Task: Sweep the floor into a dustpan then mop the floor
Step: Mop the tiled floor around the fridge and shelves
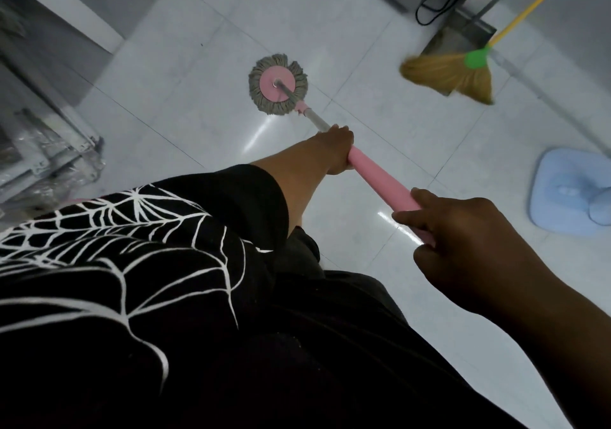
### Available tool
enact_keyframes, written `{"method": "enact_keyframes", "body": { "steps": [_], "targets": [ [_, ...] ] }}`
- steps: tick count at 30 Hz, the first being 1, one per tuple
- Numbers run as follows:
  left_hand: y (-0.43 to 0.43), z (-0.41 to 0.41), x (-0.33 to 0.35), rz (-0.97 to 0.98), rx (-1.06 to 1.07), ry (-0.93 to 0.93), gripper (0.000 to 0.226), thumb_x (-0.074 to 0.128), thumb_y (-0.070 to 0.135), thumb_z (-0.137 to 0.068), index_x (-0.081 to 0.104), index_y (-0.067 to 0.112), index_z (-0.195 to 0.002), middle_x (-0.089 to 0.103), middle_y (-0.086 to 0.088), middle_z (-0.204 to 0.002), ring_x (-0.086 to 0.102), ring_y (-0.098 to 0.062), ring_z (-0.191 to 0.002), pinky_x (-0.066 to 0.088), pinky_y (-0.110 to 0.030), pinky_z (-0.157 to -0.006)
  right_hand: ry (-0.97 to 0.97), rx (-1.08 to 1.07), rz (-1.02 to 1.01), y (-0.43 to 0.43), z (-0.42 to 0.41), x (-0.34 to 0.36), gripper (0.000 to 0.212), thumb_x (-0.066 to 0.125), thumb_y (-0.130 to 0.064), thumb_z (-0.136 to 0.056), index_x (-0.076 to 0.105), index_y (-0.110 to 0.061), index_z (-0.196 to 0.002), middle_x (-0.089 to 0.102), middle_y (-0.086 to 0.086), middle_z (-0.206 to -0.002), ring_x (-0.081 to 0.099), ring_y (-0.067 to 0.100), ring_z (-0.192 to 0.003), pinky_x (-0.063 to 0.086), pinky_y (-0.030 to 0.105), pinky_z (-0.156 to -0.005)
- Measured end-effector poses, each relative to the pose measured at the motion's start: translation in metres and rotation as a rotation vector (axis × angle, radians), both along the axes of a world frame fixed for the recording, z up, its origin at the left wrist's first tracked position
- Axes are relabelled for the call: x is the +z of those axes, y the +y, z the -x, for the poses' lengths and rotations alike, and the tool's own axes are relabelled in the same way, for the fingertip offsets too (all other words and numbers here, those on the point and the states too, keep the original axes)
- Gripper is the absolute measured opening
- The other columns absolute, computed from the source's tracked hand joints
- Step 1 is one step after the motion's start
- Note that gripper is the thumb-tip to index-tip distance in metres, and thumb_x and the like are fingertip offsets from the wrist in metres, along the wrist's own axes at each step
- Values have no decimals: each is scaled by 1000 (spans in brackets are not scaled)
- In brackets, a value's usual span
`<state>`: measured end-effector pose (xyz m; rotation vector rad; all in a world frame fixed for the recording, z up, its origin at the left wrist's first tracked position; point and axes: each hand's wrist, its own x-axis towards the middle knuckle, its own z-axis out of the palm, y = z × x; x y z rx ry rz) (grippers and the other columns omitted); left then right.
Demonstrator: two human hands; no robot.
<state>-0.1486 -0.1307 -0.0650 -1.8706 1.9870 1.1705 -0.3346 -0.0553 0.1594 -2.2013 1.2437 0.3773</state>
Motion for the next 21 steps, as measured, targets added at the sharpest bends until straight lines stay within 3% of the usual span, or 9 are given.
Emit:
{"method": "enact_keyframes", "body": {
  "steps": [5,10,14,21],
  "targets": [
    [-43,-42,1,-17,81,8,49,69,32,-87,48,6,-123,49,-13,-124,57,-30,-109,49,-45,-93,-55,22,62,-48,-39,-8,47,71,8,-59,75,-10,-103,70,20,-105,68,39,-73,58,45,-65],
    [-77,-64,-1,-22,106,21,47,67,27,-89,48,2,-124,44,-15,-129,49,-31,-120,43,-49,-101,-75,72,46,-87,-55,-20,42,72,2,-63,75,-11,-103,71,13,-104,67,33,-68,49,26,-70],
    [-104,-73,-3,-29,125,-8,47,66,27,-90,48,2,-126,42,-15,-132,45,-30,-127,41,-49,-104,-99,126,56,-122,-60,-29,43,73,5,-60,76,-11,-100,71,15,-103,67,34,-63,49,26,-66],
    [-161,-85,8,-72,314,2,40,66,23,-89,51,9,-123,51,-13,-126,59,-30,-109,48,-45,-97,-106,239,-3,-211,-67,-23,30,72,1,-63,77,-13,-89,71,18,-100,67,34,-65,55,33,-65]
  ]
}}
